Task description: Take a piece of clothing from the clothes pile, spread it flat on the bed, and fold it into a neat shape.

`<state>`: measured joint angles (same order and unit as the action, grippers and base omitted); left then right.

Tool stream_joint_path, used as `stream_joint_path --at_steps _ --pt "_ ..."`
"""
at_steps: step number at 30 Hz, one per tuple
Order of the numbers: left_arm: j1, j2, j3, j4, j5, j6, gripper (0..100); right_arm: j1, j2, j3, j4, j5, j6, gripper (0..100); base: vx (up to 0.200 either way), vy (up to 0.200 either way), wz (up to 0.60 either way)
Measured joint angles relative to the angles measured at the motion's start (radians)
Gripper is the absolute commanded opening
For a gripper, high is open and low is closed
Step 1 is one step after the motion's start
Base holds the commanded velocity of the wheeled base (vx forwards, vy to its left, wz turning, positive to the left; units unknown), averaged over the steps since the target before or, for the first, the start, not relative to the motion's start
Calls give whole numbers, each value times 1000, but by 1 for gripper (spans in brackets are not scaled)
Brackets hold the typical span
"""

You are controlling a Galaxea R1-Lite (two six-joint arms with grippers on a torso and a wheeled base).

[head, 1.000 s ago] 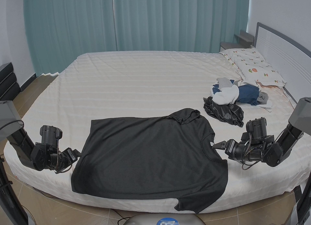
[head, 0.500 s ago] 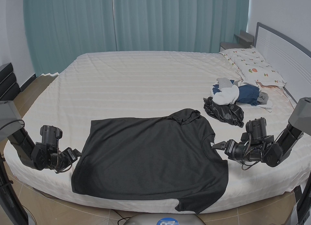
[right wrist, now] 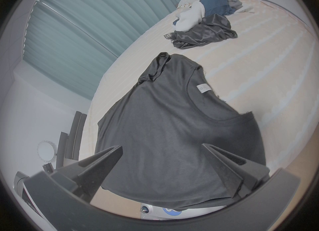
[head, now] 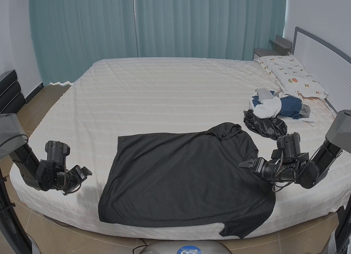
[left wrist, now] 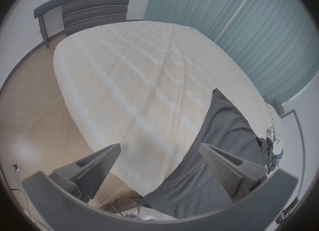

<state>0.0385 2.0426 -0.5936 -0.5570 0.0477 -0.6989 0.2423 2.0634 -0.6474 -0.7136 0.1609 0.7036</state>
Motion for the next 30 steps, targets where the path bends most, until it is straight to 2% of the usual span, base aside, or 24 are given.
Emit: stream_joint_path --at_steps 7,10,20,30 --pt "-19 0 -17 -2 -41 -87 100 0 0 -1 -1 0 -1 100 200 0 0" --pt "-36 -2 -23 -1 -49 -96 100 0 0 -1 -1 0 -1 100 200 0 0" --pt "-82 6 -94 1 -49 -119 100 3 0 -1 -1 0 -1 100 0 0 0" --pt "-96 138 -371 17 -49 -146 100 15 -4 0 0 -16 -1 100 0 0 0"
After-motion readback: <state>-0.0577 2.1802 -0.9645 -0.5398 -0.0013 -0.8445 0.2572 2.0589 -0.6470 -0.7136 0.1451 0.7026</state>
